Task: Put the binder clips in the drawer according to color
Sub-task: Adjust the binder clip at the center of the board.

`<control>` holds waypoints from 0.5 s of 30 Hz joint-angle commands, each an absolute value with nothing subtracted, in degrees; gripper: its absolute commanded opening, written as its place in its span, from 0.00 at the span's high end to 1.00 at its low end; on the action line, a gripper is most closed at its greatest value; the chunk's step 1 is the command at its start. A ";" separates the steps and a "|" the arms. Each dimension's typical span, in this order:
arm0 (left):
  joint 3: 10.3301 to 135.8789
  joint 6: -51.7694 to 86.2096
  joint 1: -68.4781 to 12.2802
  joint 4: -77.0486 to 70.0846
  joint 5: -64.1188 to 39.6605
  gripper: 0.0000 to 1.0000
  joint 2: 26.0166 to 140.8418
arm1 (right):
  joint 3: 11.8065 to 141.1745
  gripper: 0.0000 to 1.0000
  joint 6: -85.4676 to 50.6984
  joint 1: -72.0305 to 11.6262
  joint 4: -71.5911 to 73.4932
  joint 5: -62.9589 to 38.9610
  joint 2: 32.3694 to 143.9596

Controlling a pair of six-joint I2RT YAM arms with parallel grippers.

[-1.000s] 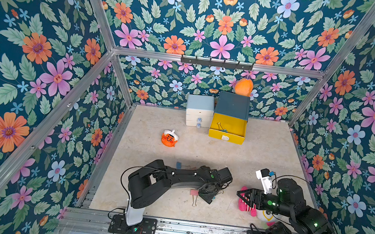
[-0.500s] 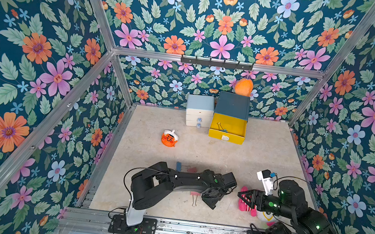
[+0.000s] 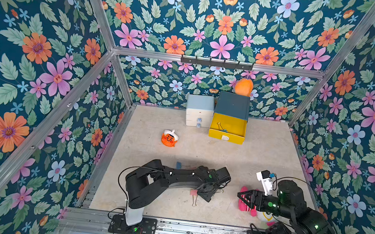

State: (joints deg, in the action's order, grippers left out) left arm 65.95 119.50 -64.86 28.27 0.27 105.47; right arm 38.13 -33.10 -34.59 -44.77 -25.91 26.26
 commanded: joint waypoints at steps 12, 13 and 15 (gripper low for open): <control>66.56 119.05 -63.66 33.65 1.56 0.32 104.73 | 37.22 0.35 -32.96 -34.61 -43.94 -25.84 25.57; 67.86 117.08 -63.68 35.96 2.79 0.31 104.69 | 37.27 0.34 -33.10 -34.63 -43.79 -25.97 25.57; 69.76 112.13 -63.70 38.51 4.75 0.29 104.85 | 37.44 0.35 -33.13 -34.63 -43.49 -26.10 25.66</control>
State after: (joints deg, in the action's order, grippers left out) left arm 67.96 117.82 -63.81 32.58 0.97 105.08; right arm 37.32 -33.15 -34.61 -44.80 -25.89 25.56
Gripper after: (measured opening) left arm 0.708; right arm 0.655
